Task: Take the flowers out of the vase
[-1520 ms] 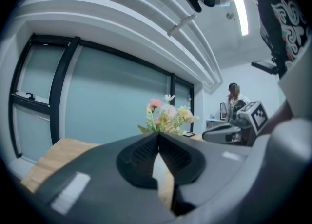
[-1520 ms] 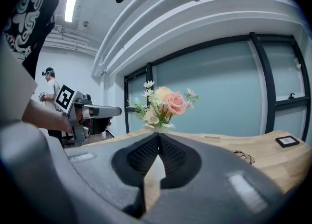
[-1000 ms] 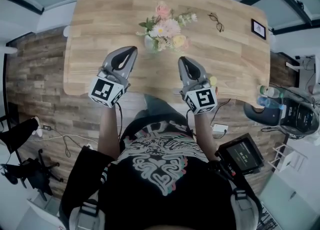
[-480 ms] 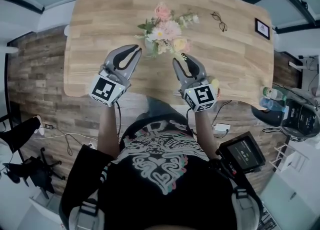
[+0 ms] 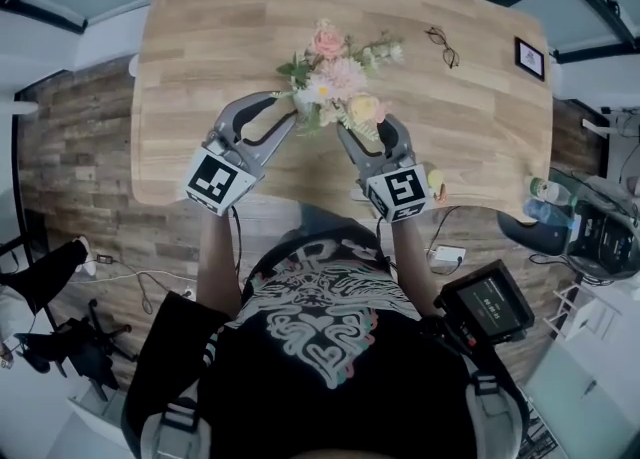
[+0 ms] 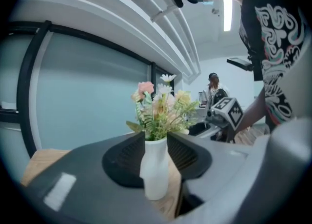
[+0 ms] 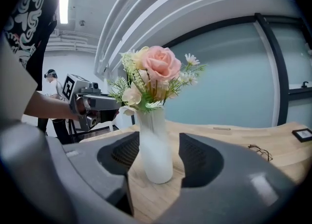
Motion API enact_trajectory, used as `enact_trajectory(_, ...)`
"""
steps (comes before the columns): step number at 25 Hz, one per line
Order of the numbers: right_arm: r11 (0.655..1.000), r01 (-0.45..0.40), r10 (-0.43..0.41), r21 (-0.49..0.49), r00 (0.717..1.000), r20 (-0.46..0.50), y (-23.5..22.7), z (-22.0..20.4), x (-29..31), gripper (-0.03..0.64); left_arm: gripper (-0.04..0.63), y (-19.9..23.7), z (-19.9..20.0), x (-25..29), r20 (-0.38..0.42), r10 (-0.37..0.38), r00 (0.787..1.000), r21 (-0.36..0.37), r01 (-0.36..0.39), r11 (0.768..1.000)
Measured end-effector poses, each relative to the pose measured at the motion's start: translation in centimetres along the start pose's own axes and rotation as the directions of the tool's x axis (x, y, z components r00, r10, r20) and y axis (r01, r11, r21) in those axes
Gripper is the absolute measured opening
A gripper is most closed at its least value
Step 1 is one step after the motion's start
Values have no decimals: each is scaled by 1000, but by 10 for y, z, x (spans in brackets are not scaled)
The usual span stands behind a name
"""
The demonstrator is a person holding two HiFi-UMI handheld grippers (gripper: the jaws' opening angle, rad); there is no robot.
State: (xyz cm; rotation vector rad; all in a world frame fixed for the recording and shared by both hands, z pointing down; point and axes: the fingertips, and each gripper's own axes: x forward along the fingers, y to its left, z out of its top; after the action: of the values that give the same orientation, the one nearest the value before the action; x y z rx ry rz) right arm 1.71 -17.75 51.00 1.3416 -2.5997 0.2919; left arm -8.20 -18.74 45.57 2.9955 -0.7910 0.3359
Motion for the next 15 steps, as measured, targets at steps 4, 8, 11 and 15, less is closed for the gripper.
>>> enact_trajectory(4, 997, -52, 50, -53, 998, -24, 4, -1, 18, 293, 186, 5, 3, 10, -21, -37, 999, -12, 37, 999)
enact_trajectory(8, 995, -79, 77, -68, 996, -41, 4, -4, 35, 304, 273, 14, 11, 16, -13, -45, 999, -51, 44, 998)
enact_trajectory(11, 992, -89, 87, -89, 996, -31, 0, -1, 52, 327, 314, 20, 12, 27, -20, -91, 996, -46, 90, 995)
enact_trajectory(15, 983, -124, 121, -133, 992, -26, 1, 0, 72, 328, 330, 24, 8, 40, -29, -139, 990, -55, 137, 989)
